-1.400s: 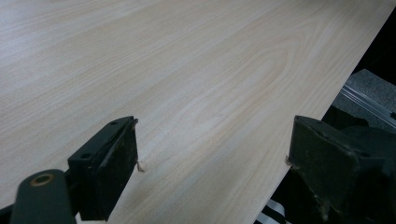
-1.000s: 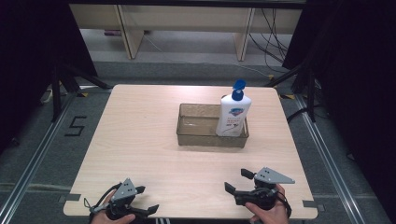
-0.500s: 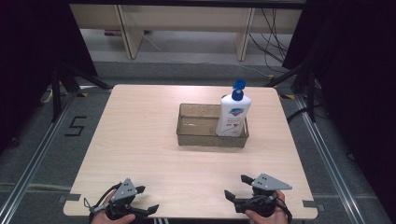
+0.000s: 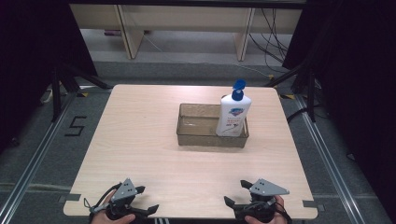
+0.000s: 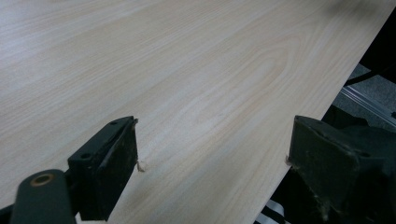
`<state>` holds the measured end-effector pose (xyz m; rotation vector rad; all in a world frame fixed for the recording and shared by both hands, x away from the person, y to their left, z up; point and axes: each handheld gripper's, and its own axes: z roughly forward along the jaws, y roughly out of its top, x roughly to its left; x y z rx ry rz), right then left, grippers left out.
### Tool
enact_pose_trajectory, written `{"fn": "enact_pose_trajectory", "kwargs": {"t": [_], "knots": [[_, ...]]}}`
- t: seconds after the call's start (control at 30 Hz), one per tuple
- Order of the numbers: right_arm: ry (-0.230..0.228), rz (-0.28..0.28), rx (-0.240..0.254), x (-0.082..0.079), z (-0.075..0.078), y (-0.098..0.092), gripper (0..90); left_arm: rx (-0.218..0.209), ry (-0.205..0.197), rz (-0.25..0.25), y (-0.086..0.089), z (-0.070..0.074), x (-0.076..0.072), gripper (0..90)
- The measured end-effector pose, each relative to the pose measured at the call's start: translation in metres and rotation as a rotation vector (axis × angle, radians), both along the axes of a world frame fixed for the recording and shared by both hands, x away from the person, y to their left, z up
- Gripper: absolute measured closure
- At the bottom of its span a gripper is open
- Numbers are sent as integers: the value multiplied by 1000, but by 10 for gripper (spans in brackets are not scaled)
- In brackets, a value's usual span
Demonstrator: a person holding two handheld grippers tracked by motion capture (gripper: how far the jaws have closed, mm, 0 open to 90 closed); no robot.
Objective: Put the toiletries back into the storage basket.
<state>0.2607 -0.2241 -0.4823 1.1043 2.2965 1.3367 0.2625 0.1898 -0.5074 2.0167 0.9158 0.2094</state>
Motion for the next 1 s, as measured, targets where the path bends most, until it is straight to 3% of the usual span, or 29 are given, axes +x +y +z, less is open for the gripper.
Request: {"fn": "enact_pose_trajectory", "kwargs": {"t": [0.07, 0.1, 0.13, 0.27, 0.3, 0.43, 0.8, 0.83, 1.0], "knots": [[7, -8, -6, -2, -1, 1, 158, 26, -4, -15, 2, 1, 1, 153], [32, -21, -2, -4, -1, 2, 157, -8, -2, -3, -1, 0, 0, 153], [7, -14, -10, -3, -1, 1, 158, -13, -5, -9, -1, 0, 0, 153], [0, -17, -9, -3, -2, 0, 157, -2, -6, -10, -1, 0, 0, 153], [37, -23, 6, -5, -2, 2, 157, -3, -5, -7, -1, 0, 0, 153], [0, -16, -16, -2, -4, 0, 157, -6, -1, -6, -1, 0, 0, 153], [-1, -13, -16, -2, -3, -1, 157, -6, 0, -5, -1, 0, 0, 153], [18, -16, -9, -2, -3, -1, 157, -2, -5, -13, -1, 0, 0, 153], [1, -12, -17, -1, -3, -1, 158, -1, -6, -10, -1, 0, 0, 153]]}}
